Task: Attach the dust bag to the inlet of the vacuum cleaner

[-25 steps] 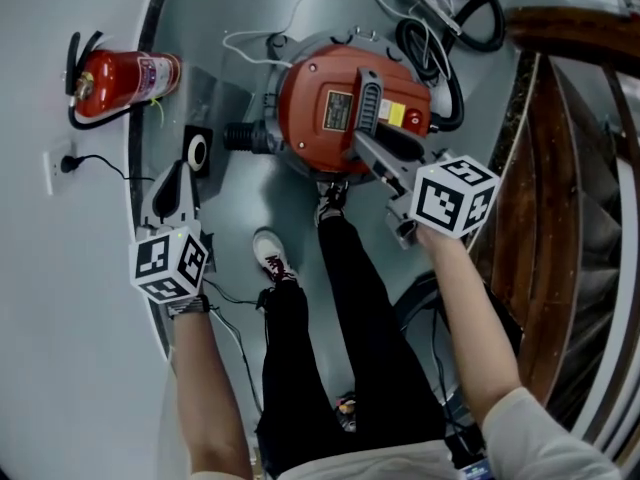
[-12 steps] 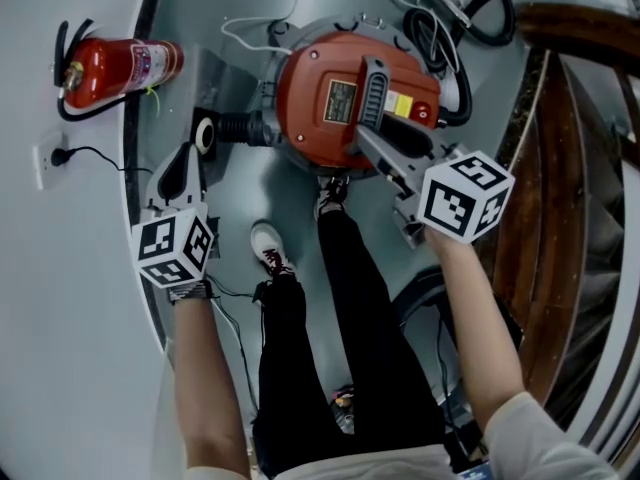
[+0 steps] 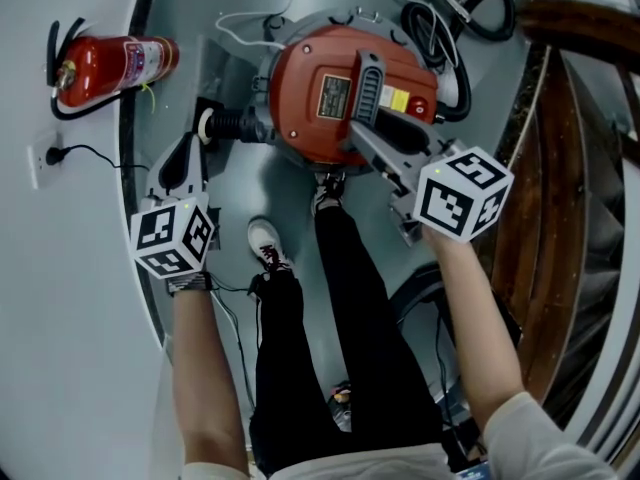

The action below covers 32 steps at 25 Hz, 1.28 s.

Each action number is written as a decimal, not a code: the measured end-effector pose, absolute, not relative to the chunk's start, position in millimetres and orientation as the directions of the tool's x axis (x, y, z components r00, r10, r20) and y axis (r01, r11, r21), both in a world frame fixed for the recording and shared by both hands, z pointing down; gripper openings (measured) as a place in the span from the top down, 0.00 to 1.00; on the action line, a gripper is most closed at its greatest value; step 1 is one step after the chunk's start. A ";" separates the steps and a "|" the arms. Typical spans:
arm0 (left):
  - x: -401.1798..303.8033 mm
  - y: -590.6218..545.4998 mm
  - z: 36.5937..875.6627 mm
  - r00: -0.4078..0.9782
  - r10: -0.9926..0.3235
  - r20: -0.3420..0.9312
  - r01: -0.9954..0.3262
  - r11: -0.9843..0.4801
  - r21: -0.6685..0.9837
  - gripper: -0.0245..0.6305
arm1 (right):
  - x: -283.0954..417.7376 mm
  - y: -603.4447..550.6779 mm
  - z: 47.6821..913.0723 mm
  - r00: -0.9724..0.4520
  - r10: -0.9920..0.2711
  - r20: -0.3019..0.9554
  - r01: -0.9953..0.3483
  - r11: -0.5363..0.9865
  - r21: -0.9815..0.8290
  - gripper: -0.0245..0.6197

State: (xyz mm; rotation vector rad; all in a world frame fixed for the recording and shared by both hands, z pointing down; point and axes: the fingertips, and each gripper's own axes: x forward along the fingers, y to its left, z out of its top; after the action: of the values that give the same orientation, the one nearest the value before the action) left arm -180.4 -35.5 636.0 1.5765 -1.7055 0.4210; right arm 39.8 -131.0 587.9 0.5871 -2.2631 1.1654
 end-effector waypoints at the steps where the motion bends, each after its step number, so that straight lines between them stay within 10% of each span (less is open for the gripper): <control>1: -179.7 -36.6 635.5 0.057 -0.702 0.710 -0.951 0.179 0.253 0.93 | 39.7 -130.8 588.0 -0.769 -0.138 0.625 -0.586 0.542 -0.602 0.70; 32: -161.1 -42.5 631.7 0.299 -0.732 0.612 -0.829 0.119 0.547 0.92 | 27.6 -126.4 592.7 -0.795 -0.149 0.588 -0.562 0.547 -0.620 0.70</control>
State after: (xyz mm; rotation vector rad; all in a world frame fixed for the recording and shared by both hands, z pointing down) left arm -161.1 -42.5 631.7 1.6283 -1.4519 0.1289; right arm 27.6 -126.4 592.7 0.5752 -2.3123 1.1673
